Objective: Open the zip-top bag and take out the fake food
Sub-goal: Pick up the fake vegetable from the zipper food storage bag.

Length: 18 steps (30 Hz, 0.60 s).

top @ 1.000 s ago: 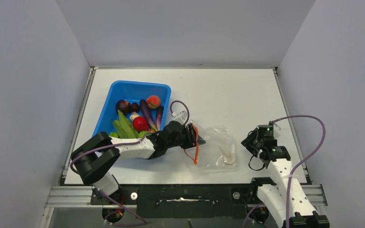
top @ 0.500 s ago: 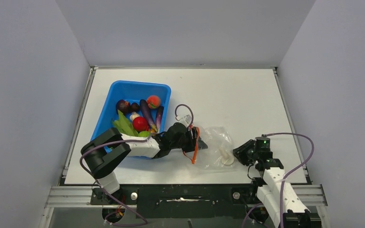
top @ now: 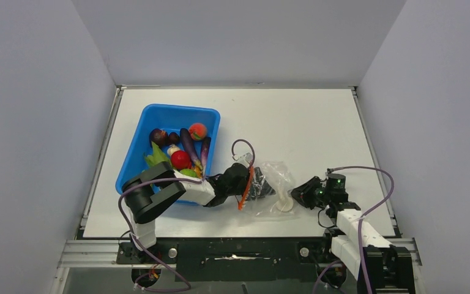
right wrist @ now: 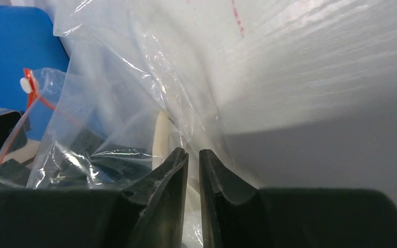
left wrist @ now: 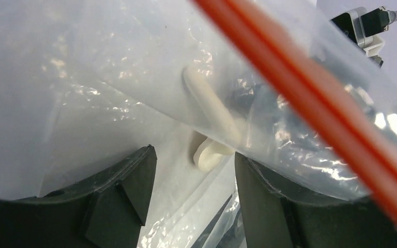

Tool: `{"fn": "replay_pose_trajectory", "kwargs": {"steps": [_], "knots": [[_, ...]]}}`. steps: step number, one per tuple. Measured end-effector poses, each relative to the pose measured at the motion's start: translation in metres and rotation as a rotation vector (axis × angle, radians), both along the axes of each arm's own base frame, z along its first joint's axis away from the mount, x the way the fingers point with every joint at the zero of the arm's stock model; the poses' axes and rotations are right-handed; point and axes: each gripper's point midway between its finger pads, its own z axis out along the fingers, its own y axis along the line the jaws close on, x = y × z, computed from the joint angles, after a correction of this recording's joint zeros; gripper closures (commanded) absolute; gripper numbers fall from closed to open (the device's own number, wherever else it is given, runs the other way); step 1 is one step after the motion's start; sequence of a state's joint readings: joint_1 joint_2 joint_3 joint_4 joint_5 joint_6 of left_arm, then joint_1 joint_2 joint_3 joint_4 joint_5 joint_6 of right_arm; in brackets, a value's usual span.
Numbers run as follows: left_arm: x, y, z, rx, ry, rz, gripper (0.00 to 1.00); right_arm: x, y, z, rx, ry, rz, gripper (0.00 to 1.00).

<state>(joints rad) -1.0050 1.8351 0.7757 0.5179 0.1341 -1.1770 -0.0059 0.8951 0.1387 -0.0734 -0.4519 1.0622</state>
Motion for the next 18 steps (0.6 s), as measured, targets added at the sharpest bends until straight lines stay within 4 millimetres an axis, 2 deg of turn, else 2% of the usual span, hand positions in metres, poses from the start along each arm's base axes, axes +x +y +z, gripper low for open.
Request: {"fn": "replay_pose_trajectory", "kwargs": {"steps": [8,12,18], "knots": [[-0.001,-0.028,-0.001,-0.037,0.002,-0.014,0.43,-0.002,0.013,0.004,0.033,-0.029,0.089,0.84],[-0.004,-0.031,-0.003,-0.041,0.002,-0.018,0.44,0.000,0.023,0.010,0.062,-0.065,0.144,0.85],[-0.004,-0.032,-0.004,-0.040,-0.002,-0.013,0.60,0.000,0.032,0.010,0.093,-0.072,0.188,0.85]]}}
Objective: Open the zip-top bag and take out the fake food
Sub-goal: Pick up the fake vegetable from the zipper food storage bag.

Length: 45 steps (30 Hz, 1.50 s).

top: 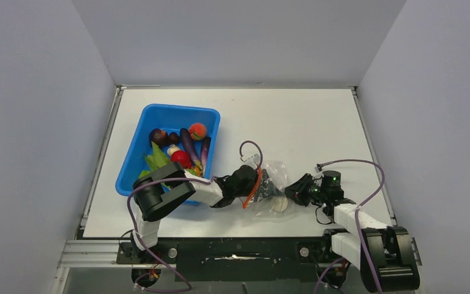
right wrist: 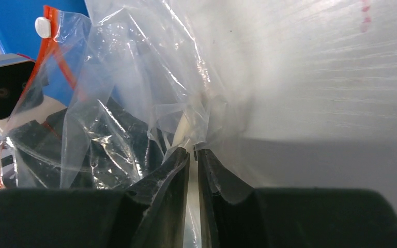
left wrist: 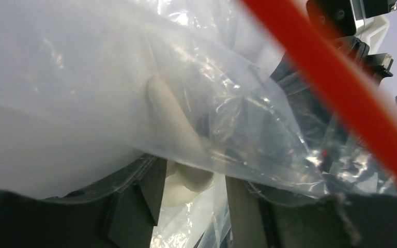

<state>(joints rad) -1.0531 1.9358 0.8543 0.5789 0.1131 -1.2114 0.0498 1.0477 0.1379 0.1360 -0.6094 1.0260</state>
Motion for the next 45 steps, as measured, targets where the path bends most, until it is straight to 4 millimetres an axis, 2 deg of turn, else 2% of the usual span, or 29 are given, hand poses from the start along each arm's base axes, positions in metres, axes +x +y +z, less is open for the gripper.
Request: {"fn": "replay_pose_trajectory", "kwargs": {"steps": [4,12,18,23,27,31,33,38,40,45], "knots": [[0.000,0.001,-0.001,0.006,-0.008,-0.006,0.67,0.001,0.004,0.004,0.012,-0.022,0.020,0.85],[-0.003,0.000,-0.003,0.013,-0.017,-0.033,0.92,0.002,0.004,0.007,0.003,-0.045,0.032,0.82],[-0.006,0.005,-0.005,0.021,-0.030,-0.044,0.97,0.005,-0.010,0.007,-0.092,-0.035,-0.021,0.64],[-0.009,0.015,-0.003,0.031,-0.040,-0.047,0.97,0.011,-0.022,0.020,-0.155,-0.077,-0.064,0.35],[-0.009,0.020,-0.002,0.034,-0.043,-0.045,0.97,0.013,-0.021,0.028,-0.157,-0.110,-0.045,0.30],[-0.008,0.021,-0.003,0.033,-0.043,-0.042,0.97,0.014,-0.012,0.032,-0.119,-0.131,-0.002,0.34],[-0.008,0.021,-0.002,0.029,-0.043,-0.045,0.97,0.013,-0.005,0.029,-0.110,-0.125,0.029,0.39],[-0.011,0.019,0.002,0.009,-0.049,-0.064,0.97,-0.002,0.022,0.010,-0.105,-0.063,0.161,0.70],[-0.012,0.021,0.000,0.011,-0.048,-0.068,0.97,-0.004,0.025,0.002,-0.107,-0.027,0.170,0.80],[-0.016,0.030,0.001,0.018,-0.050,-0.061,0.97,0.002,0.023,0.005,-0.121,-0.034,0.143,0.91]]}}
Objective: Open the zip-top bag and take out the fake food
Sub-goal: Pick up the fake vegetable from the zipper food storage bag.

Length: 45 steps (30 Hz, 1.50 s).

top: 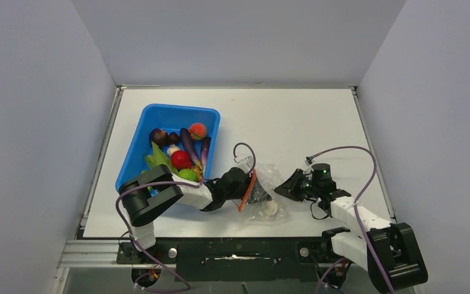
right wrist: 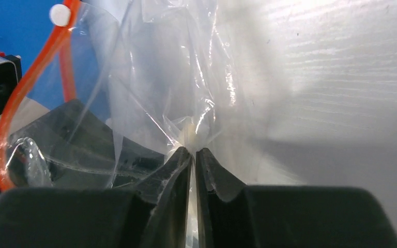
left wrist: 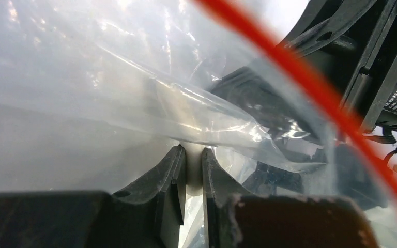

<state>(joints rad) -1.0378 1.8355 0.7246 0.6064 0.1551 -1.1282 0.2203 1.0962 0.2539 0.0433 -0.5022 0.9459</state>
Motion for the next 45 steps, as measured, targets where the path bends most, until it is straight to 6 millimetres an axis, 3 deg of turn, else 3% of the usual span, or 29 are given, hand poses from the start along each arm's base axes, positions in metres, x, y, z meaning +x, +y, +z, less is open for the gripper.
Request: {"fn": "replay_pose_trajectory", "kwargs": {"steps": [3,7,15,18,22,24,27,29,33,35,38,45], "knots": [[0.004,0.002,0.008,-0.007,-0.021,0.010,0.97,0.006,-0.005,0.010,-0.012,-0.051,-0.028,1.00],[0.009,0.004,0.015,-0.013,-0.041,0.027,0.93,0.009,-0.011,0.020,-0.009,-0.084,-0.060,1.00],[0.007,0.020,-0.002,0.096,-0.031,0.031,0.66,0.020,-0.040,0.018,-0.069,-0.095,-0.174,0.99],[0.005,0.024,-0.007,0.121,-0.029,0.028,0.59,0.018,-0.040,0.016,-0.071,-0.089,-0.168,0.81],[0.006,0.024,-0.008,0.130,-0.028,0.029,0.59,0.014,-0.034,0.014,-0.048,-0.075,-0.121,0.50],[0.006,0.024,-0.008,0.134,-0.028,0.032,0.62,0.012,-0.028,0.013,-0.025,-0.068,-0.090,0.42],[0.007,0.024,-0.007,0.133,-0.029,0.032,0.65,0.009,-0.018,0.013,0.001,-0.067,-0.042,0.41],[0.007,0.023,-0.007,0.133,-0.029,0.032,0.65,0.005,-0.006,0.011,0.012,-0.065,0.009,0.47],[0.007,0.023,-0.006,0.133,-0.029,0.032,0.63,-0.004,0.011,0.000,0.015,-0.022,0.075,0.83],[0.007,0.024,-0.007,0.137,-0.028,0.034,0.60,-0.003,0.009,-0.006,0.000,0.001,0.053,0.93],[0.008,0.026,-0.004,0.143,-0.032,0.044,0.57,0.002,0.005,-0.005,-0.018,-0.009,0.017,1.00],[0.011,0.028,0.004,0.133,-0.047,0.060,0.55,0.017,-0.016,0.006,-0.058,-0.074,-0.088,1.00]]}}
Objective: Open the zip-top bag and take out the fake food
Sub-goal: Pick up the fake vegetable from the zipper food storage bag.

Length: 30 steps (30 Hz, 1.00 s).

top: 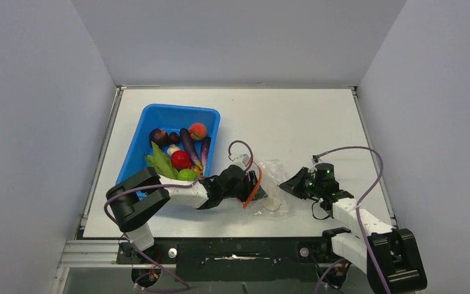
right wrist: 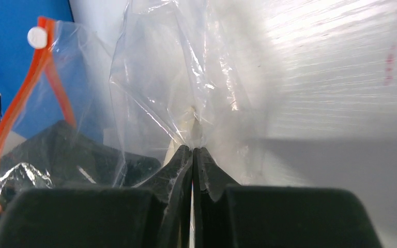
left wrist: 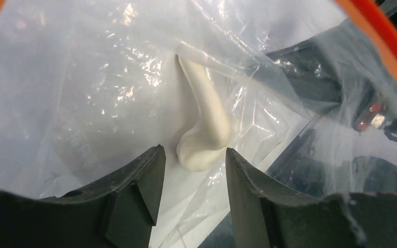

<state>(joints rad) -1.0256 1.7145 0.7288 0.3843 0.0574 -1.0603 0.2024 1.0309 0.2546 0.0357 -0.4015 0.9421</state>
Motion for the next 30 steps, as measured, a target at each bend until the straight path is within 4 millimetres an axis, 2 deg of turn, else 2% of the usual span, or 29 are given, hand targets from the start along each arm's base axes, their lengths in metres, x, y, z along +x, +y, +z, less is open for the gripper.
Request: {"fn": "replay_pose_trajectory", "kwargs": {"steps": [5,9,12,13,16,19,25,30], "knots": [[-0.002,-0.003,-0.003,-0.003,0.009,-0.015,0.49,0.001,-0.012,-0.003,-0.011,0.007,-0.034,1.00],[-0.005,-0.008,-0.010,-0.012,0.034,-0.032,0.44,-0.003,-0.008,-0.005,0.005,0.021,-0.006,1.00],[-0.005,-0.016,-0.006,-0.040,0.034,-0.046,0.45,-0.004,-0.006,-0.005,0.017,0.025,0.009,1.00],[-0.006,-0.019,-0.005,-0.046,0.035,-0.052,0.48,-0.004,-0.005,-0.005,0.021,0.026,0.014,1.00],[-0.006,-0.027,-0.006,-0.038,0.029,-0.070,0.67,-0.006,-0.002,-0.007,0.027,0.033,0.032,1.00],[-0.003,-0.026,-0.007,0.001,0.015,-0.076,0.80,-0.008,-0.002,-0.009,0.022,0.037,0.044,1.00],[0.003,-0.018,-0.014,0.087,-0.017,-0.068,0.89,-0.009,-0.002,-0.010,0.012,0.032,0.056,1.00],[0.006,-0.005,-0.010,0.145,-0.048,-0.044,0.88,-0.010,-0.005,-0.010,0.002,0.032,0.053,1.00]]}}
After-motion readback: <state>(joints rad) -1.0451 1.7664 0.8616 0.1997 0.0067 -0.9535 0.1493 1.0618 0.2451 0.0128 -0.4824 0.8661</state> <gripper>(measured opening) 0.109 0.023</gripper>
